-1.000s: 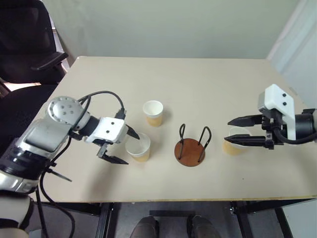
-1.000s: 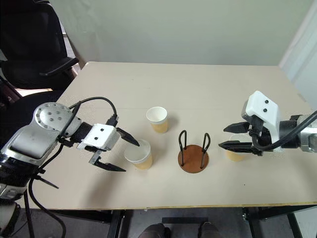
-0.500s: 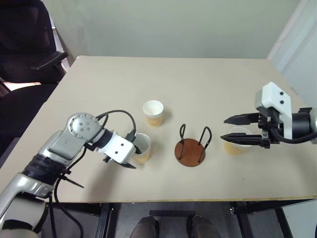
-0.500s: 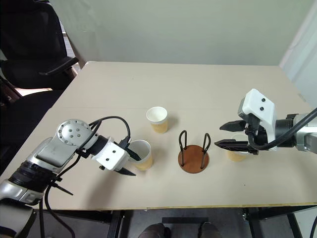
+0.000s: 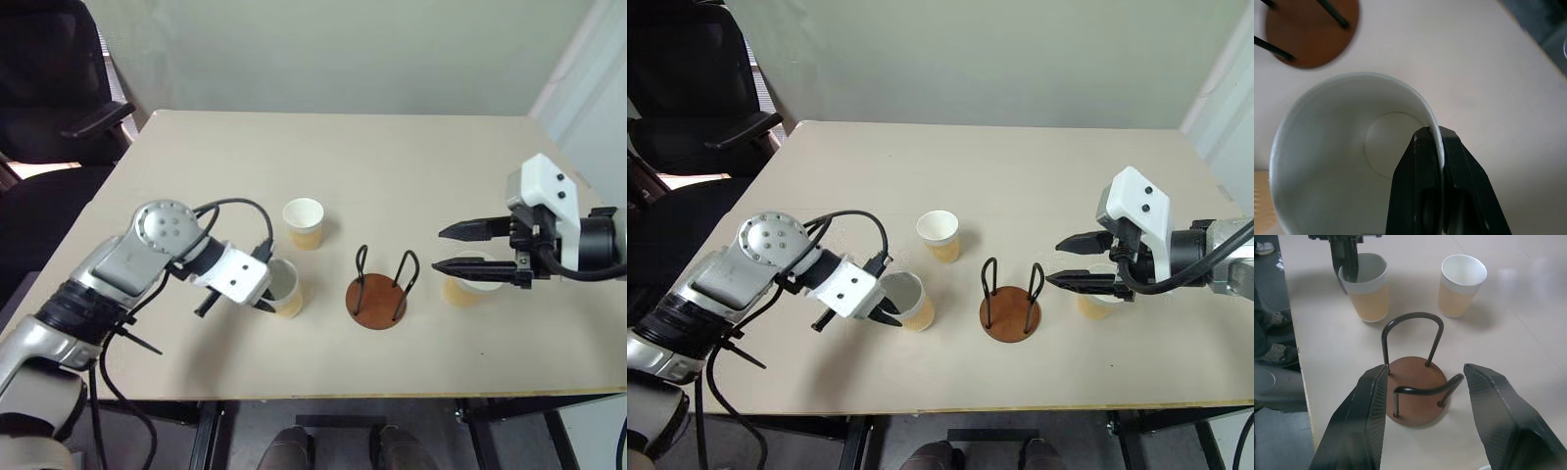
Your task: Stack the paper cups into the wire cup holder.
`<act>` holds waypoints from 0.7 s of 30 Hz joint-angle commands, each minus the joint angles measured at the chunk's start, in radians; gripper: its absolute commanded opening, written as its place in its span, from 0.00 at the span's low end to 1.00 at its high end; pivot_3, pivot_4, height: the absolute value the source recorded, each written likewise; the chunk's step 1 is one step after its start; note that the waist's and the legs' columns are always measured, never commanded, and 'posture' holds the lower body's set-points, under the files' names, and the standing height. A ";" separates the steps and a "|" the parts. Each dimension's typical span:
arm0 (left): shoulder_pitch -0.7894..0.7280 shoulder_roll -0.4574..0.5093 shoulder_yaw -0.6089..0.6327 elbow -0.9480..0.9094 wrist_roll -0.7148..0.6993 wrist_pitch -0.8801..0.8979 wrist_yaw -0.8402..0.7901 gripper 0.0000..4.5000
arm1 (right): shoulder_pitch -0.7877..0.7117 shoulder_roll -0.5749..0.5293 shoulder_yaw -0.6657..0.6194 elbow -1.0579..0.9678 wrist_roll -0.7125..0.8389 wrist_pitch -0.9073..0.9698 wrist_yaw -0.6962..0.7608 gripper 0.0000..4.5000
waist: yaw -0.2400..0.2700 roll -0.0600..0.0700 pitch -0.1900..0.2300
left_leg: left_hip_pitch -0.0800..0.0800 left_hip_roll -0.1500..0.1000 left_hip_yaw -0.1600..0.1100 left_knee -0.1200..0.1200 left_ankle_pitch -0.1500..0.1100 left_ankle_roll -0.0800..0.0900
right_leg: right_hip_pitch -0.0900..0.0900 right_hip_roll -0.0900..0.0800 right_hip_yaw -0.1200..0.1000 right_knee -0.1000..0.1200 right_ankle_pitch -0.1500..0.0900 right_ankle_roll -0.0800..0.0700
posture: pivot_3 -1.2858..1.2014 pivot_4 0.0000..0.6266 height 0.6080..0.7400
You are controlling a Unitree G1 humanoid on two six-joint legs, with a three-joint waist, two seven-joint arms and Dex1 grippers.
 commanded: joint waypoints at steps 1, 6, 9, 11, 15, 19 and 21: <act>-0.179 -0.031 0.063 -0.050 -0.200 0.198 -0.033 0.02 | 0.015 -0.036 -0.092 -0.022 0.043 0.025 -0.005 0.56 | 0.006 -0.001 0.000 | -0.001 0.000 0.000 0.000 0.000 0.000 | 0.000 0.000 -0.001 0.000 0.000 0.000 | 0.52 0.24 1.00; -0.386 -0.099 0.059 0.008 -0.359 0.343 -0.033 0.02 | 0.089 -0.045 -0.230 -0.053 0.147 0.127 -0.057 0.56 | 0.009 0.000 0.000 | -0.001 0.000 0.001 0.000 0.000 0.000 | 0.000 -0.001 -0.001 -0.002 0.000 0.001 | 0.52 0.24 1.00; -0.467 -0.155 0.027 0.035 -0.446 0.384 -0.033 0.02 | 0.156 -0.039 -0.335 -0.080 0.208 0.186 -0.101 0.56 | 0.008 0.000 0.000 | -0.001 0.000 0.002 -0.001 -0.001 -0.001 | 0.000 -0.002 0.000 -0.002 -0.001 0.003 | 0.52 0.24 1.00; -0.501 -0.190 -0.020 0.065 -0.458 0.352 -0.033 0.02 | 0.201 -0.035 -0.389 -0.102 0.236 0.211 -0.131 0.56 | 0.009 0.000 0.000 | -0.001 0.000 0.001 -0.001 -0.001 -0.001 | 0.000 -0.002 0.000 -0.002 -0.002 0.003 | 0.52 0.24 1.00; -0.523 -0.246 -0.147 0.138 -0.414 0.237 -0.033 0.02 | 0.255 -0.030 -0.460 -0.133 0.279 0.232 -0.194 0.56 | 0.010 0.000 0.000 | -0.001 0.000 0.002 -0.001 -0.001 -0.001 | 0.001 -0.002 0.000 -0.002 -0.001 0.005 | 0.52 0.24 1.00; -0.529 -0.288 -0.237 0.215 -0.353 0.108 -0.033 0.02 | 0.306 -0.030 -0.539 -0.156 0.330 0.251 -0.248 0.56 | 0.011 0.000 0.000 | 0.000 0.000 0.002 0.000 -0.001 -0.001 | 0.002 -0.002 0.000 -0.001 0.000 0.007 | 0.52 0.24 1.00; -0.510 -0.377 -0.245 0.292 -0.220 -0.036 -0.033 0.02 | 0.344 -0.030 -0.597 -0.166 0.360 0.267 -0.267 0.56 | 0.013 0.000 0.000 | 0.000 0.000 0.002 0.001 -0.001 0.000 | 0.003 -0.002 0.000 -0.002 0.000 0.008 | 0.52 0.24 1.00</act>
